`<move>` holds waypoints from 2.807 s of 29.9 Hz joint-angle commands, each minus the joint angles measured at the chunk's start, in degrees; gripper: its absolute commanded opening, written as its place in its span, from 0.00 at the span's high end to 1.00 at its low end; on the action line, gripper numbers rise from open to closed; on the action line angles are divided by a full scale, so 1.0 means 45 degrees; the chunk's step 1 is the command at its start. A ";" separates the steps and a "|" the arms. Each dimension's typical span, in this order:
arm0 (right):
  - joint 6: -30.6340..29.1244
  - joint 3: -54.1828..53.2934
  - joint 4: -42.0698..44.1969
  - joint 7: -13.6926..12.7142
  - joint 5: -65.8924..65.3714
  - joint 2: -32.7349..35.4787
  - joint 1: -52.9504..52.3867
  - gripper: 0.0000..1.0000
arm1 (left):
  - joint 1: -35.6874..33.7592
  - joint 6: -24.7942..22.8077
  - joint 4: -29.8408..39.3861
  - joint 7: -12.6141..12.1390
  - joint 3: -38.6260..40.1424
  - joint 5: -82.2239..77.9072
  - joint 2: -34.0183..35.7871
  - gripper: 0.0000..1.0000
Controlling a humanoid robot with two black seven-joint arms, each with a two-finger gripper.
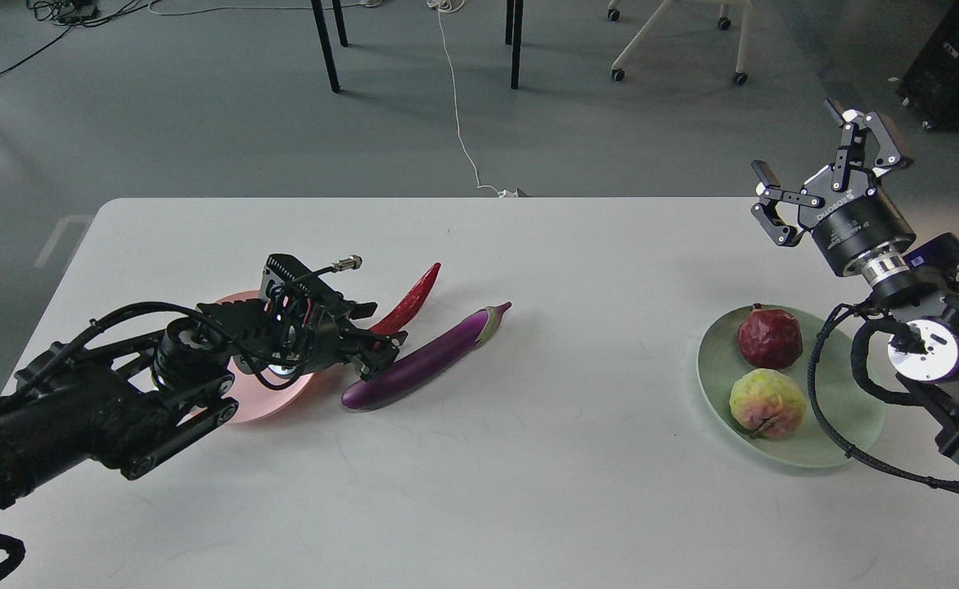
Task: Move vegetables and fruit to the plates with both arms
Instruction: 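Reach the left hand to the red chili pepper and grasp it, then lift the chili and lay it on the pink plate, then reach the left hand to the purple eggplant and grasp it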
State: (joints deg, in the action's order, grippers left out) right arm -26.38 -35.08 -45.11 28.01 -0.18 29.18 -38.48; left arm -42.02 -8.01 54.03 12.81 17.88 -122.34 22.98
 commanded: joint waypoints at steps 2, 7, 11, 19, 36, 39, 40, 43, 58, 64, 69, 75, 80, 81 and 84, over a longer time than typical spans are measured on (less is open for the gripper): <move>0.0042 0.0003 -0.0249 -0.0003 -0.0019 -0.0079 0.0015 0.01 | 0.0040 0.0646 -0.0308 0.0121 -0.0163 0.0039 -0.0126 0.67; 0.0061 -0.0016 -0.0386 -0.0003 -0.0019 -0.0060 0.0035 0.01 | 0.0001 0.0666 -0.0327 0.0102 -0.0262 0.0039 -0.0146 0.74; 0.0061 -0.0016 -0.0386 -0.0003 -0.0019 -0.0060 0.0035 0.01 | -0.0057 0.0666 -0.0250 0.0141 -0.0223 0.0059 -0.0146 0.76; 0.0081 0.0003 -0.0406 -0.0003 -0.0019 -0.0215 0.0035 0.01 | -0.0408 0.0666 0.0569 0.0160 -0.0144 0.0311 0.0165 0.88; 0.0081 0.0003 -0.0406 -0.0003 -0.0039 -0.0274 -0.0063 0.01 | 0.1034 0.1388 0.5220 0.1215 -0.0027 0.2324 0.7588 0.84; 0.0100 0.0003 -0.0406 -0.0003 -0.0039 -0.0528 -0.0102 0.01 | 0.1776 0.1602 0.4948 0.1176 -0.0008 0.2422 0.7491 0.82; 0.0100 0.0003 -0.0425 -0.0003 -0.0039 -0.0528 -0.0121 0.01 | 0.1894 0.1739 0.4733 0.1156 0.0012 0.2461 0.7452 0.81; 0.0100 0.0003 -0.0503 -0.0003 -0.0039 -0.0490 -0.0141 0.01 | 0.1935 0.2052 0.4089 0.1156 -0.0008 0.2461 0.7082 0.71; 0.0042 0.0023 -0.0504 -0.0003 -0.0039 -0.0274 0.0035 0.01 | 0.0045 0.2092 0.4398 0.1117 0.0071 0.2578 0.5442 0.15; 0.0042 0.0023 -0.0542 -0.0003 -0.0039 -0.0255 0.0035 0.01 | -0.0799 0.1975 0.4458 0.1039 0.0012 0.2384 0.3315 0.15; -0.0016 0.0081 -0.0543 -0.0003 -0.0039 -0.0001 0.0035 0.01 | -0.0722 0.1974 0.4302 0.1039 -0.0552 0.1254 0.1106 0.18; -0.0075 0.0082 -0.0523 -0.0003 -0.0078 0.0370 -0.0004 0.01 | -0.0351 0.2072 0.2606 0.1039 -0.1529 0.0684 0.0364 0.21; -0.0075 0.0101 -0.0523 -0.0003 -0.0078 0.0390 -0.0004 0.01 | -0.0428 0.2248 0.1061 0.1039 -0.1687 0.0235 -0.0205 0.28; -0.0075 0.0082 -0.0523 -0.0003 -0.0078 0.0370 -0.0004 0.01 | -0.0429 0.2267 0.0924 0.1039 -0.1707 0.0157 -0.0205 0.32; -0.0056 0.0082 -0.0523 -0.0003 -0.0078 0.0331 -0.0043 0.01 | -0.0390 0.2267 0.0611 0.1039 -0.1726 0.0059 -0.0205 0.45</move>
State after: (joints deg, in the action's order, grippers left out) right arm -26.72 -34.69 -47.46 28.00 -0.53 30.91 -38.48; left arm -43.86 2.06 58.34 17.48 10.22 -121.55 22.13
